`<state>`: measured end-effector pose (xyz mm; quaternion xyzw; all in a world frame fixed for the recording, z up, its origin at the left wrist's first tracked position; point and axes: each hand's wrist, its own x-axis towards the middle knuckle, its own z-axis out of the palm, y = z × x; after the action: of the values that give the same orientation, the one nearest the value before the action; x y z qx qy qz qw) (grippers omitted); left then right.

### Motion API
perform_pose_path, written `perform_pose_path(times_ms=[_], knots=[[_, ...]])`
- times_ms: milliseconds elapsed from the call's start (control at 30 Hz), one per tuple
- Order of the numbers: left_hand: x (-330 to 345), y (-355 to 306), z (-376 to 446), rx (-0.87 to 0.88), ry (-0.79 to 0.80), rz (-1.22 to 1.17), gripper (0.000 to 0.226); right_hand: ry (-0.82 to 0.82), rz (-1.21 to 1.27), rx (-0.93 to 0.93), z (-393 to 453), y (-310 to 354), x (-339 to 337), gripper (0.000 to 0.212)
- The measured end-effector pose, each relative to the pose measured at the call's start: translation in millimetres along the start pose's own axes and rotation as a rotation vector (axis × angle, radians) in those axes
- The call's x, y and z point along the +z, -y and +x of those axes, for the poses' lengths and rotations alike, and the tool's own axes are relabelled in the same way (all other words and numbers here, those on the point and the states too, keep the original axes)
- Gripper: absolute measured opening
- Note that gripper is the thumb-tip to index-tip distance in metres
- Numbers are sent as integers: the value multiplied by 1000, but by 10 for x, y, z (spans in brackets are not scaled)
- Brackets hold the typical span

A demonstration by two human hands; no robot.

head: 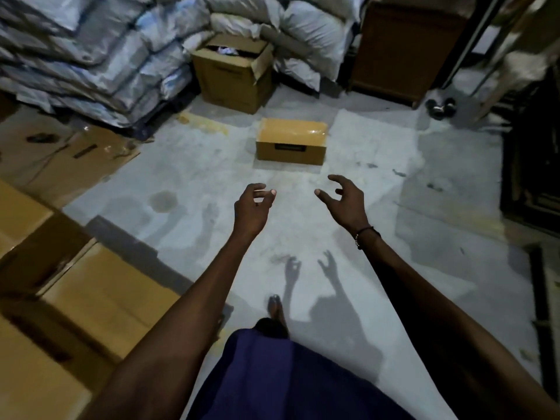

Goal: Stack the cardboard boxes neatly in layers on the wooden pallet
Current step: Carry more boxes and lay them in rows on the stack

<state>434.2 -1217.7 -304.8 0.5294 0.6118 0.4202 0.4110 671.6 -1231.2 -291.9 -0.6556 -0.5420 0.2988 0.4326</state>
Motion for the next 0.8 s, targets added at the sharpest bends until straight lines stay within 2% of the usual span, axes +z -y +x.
perform_pose_path(times_ms=[467, 800], knots=[[1205, -638, 2729, 31, 30, -52, 33, -68, -32, -12, 2774, -218, -258, 51], [2049, -645, 4045, -48, 77, 9, 30, -52, -24, 75, 4179, -769, -398, 55]])
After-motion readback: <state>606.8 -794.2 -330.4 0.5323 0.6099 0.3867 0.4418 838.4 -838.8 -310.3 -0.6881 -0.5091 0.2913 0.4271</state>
